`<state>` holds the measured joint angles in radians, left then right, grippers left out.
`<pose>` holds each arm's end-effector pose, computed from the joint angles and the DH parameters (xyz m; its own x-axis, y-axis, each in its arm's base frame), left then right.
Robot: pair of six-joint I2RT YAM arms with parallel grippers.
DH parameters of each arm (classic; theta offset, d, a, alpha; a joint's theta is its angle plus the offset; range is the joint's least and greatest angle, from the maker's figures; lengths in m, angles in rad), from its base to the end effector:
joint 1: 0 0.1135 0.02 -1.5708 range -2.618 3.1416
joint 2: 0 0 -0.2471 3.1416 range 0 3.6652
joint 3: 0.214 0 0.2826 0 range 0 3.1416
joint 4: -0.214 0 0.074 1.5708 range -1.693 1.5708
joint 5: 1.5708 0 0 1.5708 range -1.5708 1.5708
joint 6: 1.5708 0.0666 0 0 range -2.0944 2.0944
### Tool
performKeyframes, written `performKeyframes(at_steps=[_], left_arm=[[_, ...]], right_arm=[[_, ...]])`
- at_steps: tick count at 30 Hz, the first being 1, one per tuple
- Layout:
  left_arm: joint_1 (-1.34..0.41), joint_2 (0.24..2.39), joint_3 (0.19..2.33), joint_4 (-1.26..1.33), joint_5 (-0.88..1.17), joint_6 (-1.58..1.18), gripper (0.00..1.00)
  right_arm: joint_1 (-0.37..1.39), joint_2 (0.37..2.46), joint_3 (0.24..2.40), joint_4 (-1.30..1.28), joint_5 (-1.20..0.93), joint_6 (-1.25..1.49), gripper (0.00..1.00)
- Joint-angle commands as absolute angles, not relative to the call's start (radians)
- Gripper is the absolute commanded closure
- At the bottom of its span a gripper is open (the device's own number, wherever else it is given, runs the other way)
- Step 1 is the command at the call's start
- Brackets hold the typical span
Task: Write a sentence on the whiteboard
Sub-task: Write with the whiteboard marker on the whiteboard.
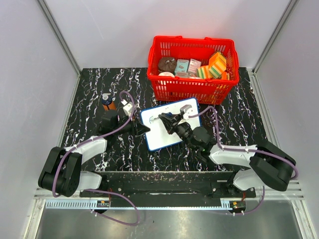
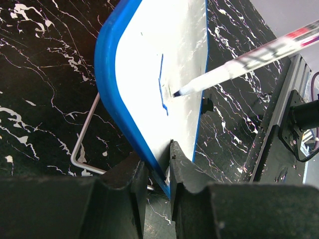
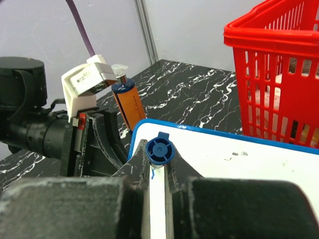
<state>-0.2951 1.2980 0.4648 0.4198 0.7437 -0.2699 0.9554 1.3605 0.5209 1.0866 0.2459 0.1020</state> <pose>0.2703 -0.1293 0.1380 -0.5857 -0.0271 -0.8101 0.6755 0.5360 -0.5063 0.2048 0.2616 0.2236 0.0736 0.2752 -0.9585 -0.6667 0.7284 0.1579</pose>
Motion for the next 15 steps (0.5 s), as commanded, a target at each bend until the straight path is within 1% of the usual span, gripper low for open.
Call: performKeyframes(at_steps=[1, 11, 15], left_arm=[[-0.288, 1.318, 0.480, 0.433, 0.663, -0.135, 1.00], [-0.288, 1.316, 0.480, 0.431, 0.666, -0.133, 1.00], [-0.288, 1.319, 0.480, 0.431, 0.664, -0.133, 1.00]], right_arm=[[0.957, 1.396, 0.565, 1.150, 0.278, 0.086, 1.00], [0.957, 1.388, 0.546, 1.192, 0.282, 0.089, 1.00], [0.957, 1.410, 0.572, 1.166, 0.281, 0.081, 1.00]])
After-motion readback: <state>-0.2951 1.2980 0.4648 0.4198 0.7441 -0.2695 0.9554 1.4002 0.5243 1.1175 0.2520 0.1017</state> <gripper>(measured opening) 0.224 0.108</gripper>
